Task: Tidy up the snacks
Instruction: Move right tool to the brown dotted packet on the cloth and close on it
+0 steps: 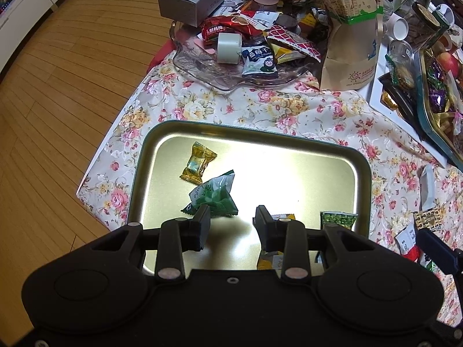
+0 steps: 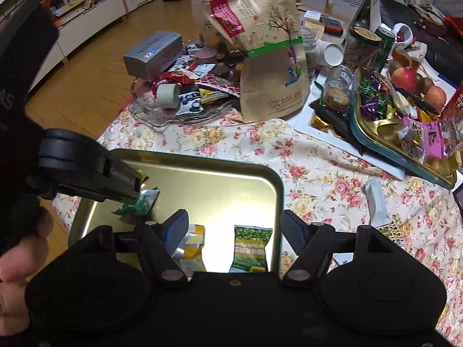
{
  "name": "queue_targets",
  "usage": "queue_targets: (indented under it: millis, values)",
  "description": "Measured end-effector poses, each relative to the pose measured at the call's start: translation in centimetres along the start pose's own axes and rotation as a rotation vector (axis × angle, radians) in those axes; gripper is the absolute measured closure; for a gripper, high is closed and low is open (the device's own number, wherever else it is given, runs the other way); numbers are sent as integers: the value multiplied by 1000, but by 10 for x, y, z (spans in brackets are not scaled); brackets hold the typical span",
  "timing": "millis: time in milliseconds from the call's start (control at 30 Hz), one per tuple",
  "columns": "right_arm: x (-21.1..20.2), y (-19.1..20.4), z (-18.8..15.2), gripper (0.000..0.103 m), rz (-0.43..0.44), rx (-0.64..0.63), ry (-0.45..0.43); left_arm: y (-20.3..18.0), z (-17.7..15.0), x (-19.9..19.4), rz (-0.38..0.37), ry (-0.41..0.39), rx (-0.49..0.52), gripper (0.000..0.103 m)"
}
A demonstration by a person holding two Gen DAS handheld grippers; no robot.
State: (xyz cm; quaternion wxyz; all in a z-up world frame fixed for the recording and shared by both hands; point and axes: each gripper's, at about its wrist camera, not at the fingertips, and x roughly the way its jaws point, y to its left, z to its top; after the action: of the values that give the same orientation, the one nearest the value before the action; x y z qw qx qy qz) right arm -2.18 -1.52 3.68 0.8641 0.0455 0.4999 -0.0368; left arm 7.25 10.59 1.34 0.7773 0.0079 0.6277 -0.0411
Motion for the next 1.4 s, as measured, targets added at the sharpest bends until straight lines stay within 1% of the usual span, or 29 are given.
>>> queue_targets:
  millis: [100,167,367,567,667,800,967,1000,1200,1267,1400]
  values:
    - [-3,-14,0,30,-22,56,-20,-4,0,-2,-8,-3,9,59]
    - [-6,-23,1,30,-56,87,-28,-7,-1,-3,-11,-6,15,59]
    - [-12,-60,1,31,-132,147,-23,-19,-3,-5,-10,-9,40,59]
    - [-10,-107,-6,32,-216,216,18,-37,-8,-8,-8,-18,80,59]
    - [-10,-132,-14,33,-240,272,35,-49,-11,-8,-13,-16,109,59]
    - [-12,-163,-26,37,-277,341,52,-66,-15,-10,-19,-18,143,59]
    - [-14,-195,-42,46,-264,409,97,-90,-19,-13,-37,-18,179,59]
    - [-13,-200,-45,47,-258,422,107,-95,-20,-14,-42,-18,189,59]
    - [-16,-230,-64,47,-261,493,125,-130,-28,-12,-48,-16,260,59]
    - [-19,-242,-70,47,-254,548,118,-141,-30,-9,-52,-6,273,59]
    - [-19,-272,-82,45,-204,698,129,-160,-37,-5,-70,25,298,59]
